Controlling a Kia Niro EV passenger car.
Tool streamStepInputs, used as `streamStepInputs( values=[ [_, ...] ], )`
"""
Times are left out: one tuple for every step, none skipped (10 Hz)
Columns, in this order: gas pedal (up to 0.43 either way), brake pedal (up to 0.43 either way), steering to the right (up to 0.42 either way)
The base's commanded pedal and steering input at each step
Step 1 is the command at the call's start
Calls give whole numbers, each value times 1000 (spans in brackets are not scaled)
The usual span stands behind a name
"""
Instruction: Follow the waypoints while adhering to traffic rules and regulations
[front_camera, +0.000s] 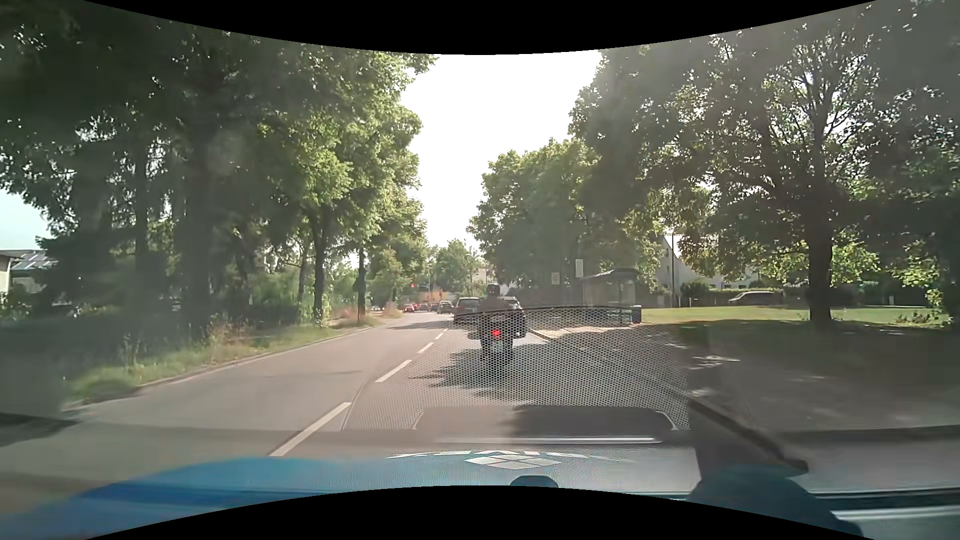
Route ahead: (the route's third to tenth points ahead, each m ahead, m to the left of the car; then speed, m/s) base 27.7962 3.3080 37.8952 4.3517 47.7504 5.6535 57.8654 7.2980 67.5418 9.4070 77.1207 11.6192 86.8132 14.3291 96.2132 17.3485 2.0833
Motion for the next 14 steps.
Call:
streamStepInputs(
  values=[
    [67, 0, -5],
    [79, 0, -5],
    [79, 0, -5],
    [79, 0, -5],
    [79, 0, -5],
    [79, 0, -6],
    [79, 0, -5],
    [110, 0, -6],
    [110, 0, -6],
    [110, 0, -8],
    [118, 0, -10],
    [118, 0, -12],
    [118, 0, -13],
    [118, 0, -14]
  ],
)
